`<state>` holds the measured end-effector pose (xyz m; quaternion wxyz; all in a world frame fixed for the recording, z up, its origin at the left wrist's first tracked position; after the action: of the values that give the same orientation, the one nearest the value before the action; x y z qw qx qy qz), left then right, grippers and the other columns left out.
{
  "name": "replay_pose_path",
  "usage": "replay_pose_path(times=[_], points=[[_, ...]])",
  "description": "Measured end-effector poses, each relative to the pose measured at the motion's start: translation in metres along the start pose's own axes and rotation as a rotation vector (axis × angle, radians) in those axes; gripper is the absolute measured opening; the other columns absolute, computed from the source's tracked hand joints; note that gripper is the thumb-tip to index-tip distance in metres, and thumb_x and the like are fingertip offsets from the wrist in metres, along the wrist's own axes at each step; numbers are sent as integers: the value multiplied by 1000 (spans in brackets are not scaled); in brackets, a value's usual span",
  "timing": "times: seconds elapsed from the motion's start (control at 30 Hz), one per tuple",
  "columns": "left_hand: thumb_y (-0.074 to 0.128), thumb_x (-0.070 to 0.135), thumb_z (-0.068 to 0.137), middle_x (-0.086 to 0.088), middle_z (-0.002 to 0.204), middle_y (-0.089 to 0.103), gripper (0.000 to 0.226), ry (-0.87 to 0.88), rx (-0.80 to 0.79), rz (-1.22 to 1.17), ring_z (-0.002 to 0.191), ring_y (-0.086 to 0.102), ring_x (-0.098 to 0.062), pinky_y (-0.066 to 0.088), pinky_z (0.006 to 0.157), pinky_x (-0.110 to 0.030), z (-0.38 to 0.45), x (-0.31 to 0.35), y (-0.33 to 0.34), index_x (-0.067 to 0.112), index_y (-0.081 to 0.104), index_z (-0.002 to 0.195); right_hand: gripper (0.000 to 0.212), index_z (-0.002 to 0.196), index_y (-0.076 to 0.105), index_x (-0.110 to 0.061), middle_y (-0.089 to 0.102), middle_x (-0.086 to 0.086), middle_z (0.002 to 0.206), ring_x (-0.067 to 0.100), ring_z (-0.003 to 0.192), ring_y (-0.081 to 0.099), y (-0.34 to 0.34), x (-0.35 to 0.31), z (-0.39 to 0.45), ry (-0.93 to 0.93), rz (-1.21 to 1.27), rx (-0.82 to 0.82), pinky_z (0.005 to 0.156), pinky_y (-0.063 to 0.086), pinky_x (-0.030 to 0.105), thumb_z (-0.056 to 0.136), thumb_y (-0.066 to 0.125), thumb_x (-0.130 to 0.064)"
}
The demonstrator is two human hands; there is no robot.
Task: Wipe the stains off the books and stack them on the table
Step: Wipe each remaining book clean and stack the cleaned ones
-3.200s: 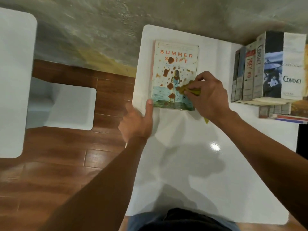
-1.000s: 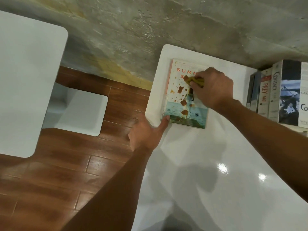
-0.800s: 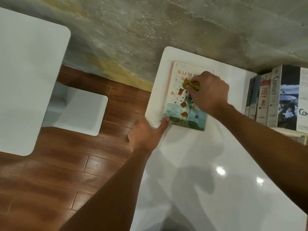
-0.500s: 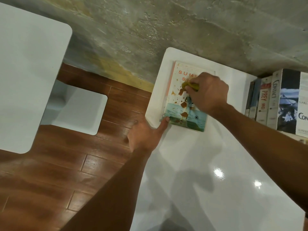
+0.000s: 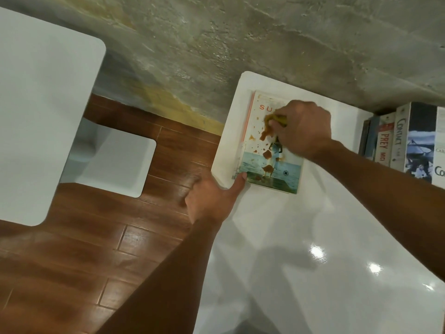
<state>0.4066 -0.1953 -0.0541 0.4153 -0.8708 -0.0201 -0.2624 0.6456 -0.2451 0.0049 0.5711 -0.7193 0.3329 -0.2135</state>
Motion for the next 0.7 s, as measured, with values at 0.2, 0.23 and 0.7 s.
replay_pose_path(times=[0.2, 0.23, 0.7], points=[[48, 91, 72, 7, 108, 67, 79, 14, -3, 6, 94, 70, -21, 56, 79, -35, 0, 3, 0, 24, 48, 114, 36, 113, 74, -23, 71, -7, 101, 11, 81, 67, -16, 15, 10, 111, 462, 66, 80, 58, 35, 88, 71, -48], [48, 90, 72, 7, 109, 66, 78, 14, -6, 2, 95, 70, -21, 56, 78, -34, 0, 4, -1, 25, 47, 114, 37, 113, 73, -22, 71, -7, 102, 11, 80, 67, -19, 17, 17, 132, 485, 86, 80, 58, 34, 87, 72, -49], [47, 90, 73, 7, 107, 65, 79, 11, 7, 21, 93, 70, -21, 55, 77, -34, 1, 3, -2, 24, 46, 116, 32, 99, 77, -23, 69, -4, 98, 15, 89, 64, -9, -7, 49, 59, 231, -103, 76, 54, 33, 81, 75, -50]])
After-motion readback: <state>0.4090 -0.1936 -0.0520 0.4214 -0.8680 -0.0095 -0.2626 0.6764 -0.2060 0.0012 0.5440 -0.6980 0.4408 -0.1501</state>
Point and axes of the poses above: each hand's wrist, its own z-axis towards the middle knuckle, its own y-axis out of the palm, x = y × z, the point moved 3 cm from there along z, towards the middle knuckle
